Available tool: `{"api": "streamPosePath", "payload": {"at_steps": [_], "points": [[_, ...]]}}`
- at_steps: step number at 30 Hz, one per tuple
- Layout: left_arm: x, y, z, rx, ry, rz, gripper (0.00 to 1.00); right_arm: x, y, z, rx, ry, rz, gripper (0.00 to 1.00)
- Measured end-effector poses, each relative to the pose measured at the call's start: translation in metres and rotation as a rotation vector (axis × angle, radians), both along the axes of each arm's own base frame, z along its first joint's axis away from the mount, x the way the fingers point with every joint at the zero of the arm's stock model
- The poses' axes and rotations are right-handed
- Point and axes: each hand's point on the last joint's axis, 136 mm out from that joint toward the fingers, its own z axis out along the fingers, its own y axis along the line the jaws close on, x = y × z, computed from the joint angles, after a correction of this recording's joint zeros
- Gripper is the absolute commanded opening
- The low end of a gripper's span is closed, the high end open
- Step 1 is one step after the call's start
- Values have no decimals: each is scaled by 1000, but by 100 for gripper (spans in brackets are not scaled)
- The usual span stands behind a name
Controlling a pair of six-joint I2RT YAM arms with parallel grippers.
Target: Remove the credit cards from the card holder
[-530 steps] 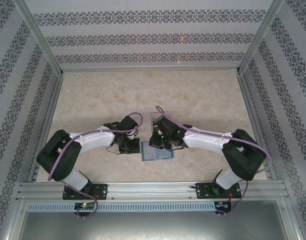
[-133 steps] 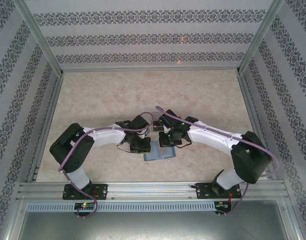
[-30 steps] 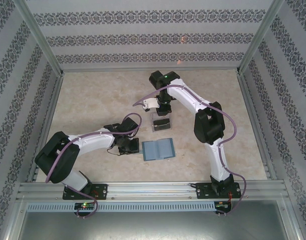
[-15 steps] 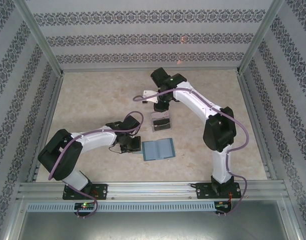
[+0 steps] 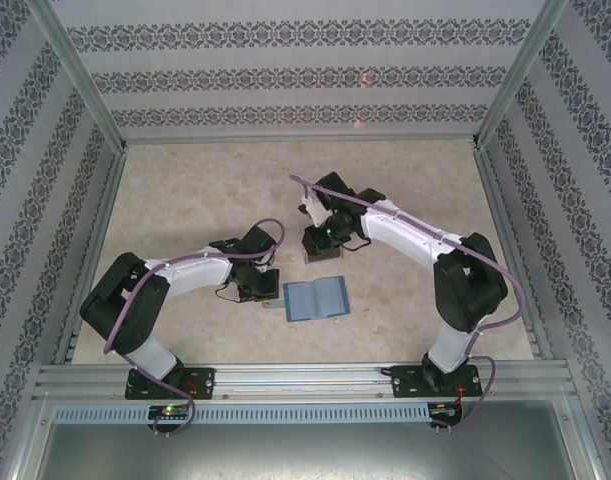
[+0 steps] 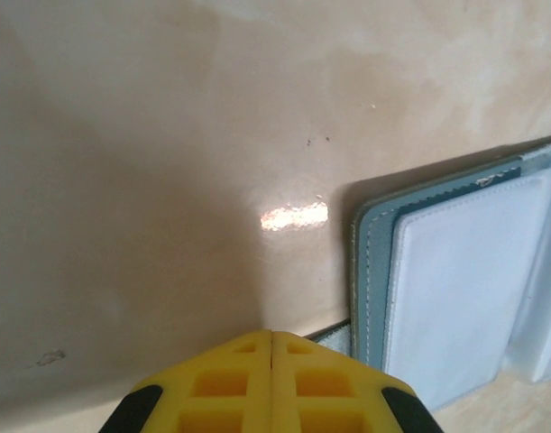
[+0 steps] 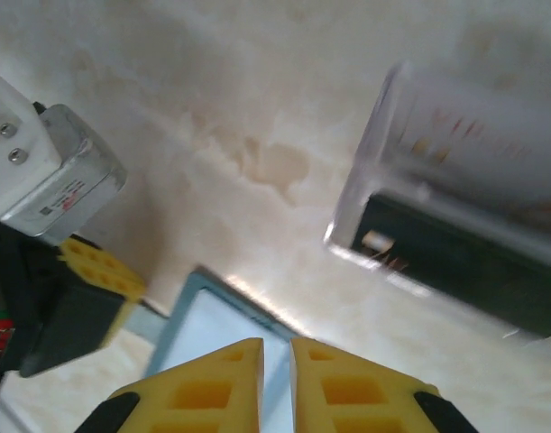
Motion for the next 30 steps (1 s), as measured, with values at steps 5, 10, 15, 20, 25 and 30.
{"api": "streamPosePath", "payload": {"at_steps": [5, 10, 15, 20, 25, 30], "points": [[-6, -1, -2, -17, 21, -15, 0, -35, 8, -20, 37, 137, -117, 16], [-12, -2, -4, -32, 41, -23, 0, -60, 22, -36, 62, 221, -166, 16], [-14, -4, -4, -47, 47, -29, 0, -76, 36, -47, 75, 267, -185, 16], [-14, -4, -4, -48, 47, -29, 0, -85, 41, -64, 58, 318, -195, 17], [-14, -4, -4, -48, 47, -29, 0, -91, 35, -84, 13, 361, -216, 18], [-14, -4, -4, -48, 47, -29, 0, -92, 28, -89, -27, 357, -229, 18]]}}
